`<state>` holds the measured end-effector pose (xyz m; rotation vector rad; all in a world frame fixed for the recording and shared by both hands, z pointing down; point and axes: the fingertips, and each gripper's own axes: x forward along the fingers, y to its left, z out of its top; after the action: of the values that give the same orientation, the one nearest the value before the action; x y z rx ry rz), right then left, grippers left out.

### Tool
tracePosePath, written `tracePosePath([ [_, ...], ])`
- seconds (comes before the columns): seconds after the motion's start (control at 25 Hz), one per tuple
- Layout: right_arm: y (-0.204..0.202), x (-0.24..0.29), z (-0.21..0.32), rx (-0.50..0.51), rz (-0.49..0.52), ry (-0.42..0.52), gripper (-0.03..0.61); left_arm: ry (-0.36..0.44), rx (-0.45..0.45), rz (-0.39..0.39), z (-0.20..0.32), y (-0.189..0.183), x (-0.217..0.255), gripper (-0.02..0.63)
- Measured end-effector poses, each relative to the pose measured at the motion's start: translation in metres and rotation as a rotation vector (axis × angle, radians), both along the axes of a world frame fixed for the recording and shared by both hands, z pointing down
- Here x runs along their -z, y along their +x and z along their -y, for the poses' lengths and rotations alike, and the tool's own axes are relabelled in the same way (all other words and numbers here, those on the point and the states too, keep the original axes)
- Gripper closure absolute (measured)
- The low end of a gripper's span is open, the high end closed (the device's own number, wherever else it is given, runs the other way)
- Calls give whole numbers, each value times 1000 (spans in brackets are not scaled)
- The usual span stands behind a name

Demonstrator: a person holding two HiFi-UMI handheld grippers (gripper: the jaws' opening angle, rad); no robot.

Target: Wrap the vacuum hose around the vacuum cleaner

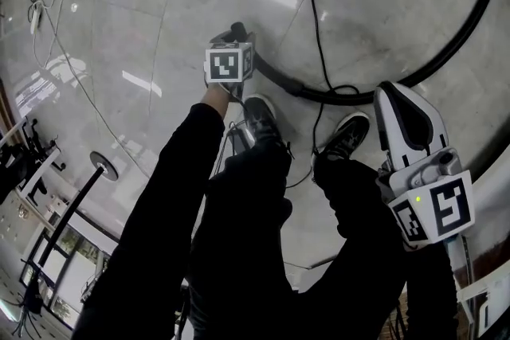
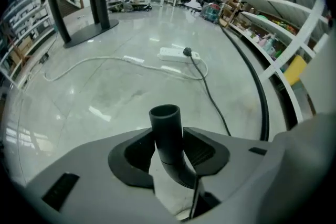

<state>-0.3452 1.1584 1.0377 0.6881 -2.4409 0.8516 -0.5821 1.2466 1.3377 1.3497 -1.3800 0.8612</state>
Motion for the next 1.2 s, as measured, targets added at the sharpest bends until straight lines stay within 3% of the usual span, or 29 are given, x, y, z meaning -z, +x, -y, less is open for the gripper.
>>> tracePosePath([
  [0.16, 18, 24, -13, -89, -27, -12, 558, 195, -37, 66, 25, 16, 88, 449],
  [0.32, 18, 88, -63, -106, -27, -78, 558, 294, -278, 134, 20, 55, 210, 449],
  [0.4, 13, 125, -84, -86, -23, -104, 558, 301, -346, 153, 9, 66, 266, 449],
  [0.56, 4, 206, -107, -34, -37, -114, 558, 288, -375, 142, -7, 77, 370, 449],
  [0.8, -7, 332, -108, -18, -18, -66, 558, 348, -418, 218, -27, 92, 550, 449],
  [0.96, -11, 422, -104, -33, 27, -54, 558, 407, -436, 219, -41, 109, 669, 449],
  [1.2, -5, 487, -116, 134, -3, 19, 557, 546, -488, 268, -36, 142, 798, 448],
])
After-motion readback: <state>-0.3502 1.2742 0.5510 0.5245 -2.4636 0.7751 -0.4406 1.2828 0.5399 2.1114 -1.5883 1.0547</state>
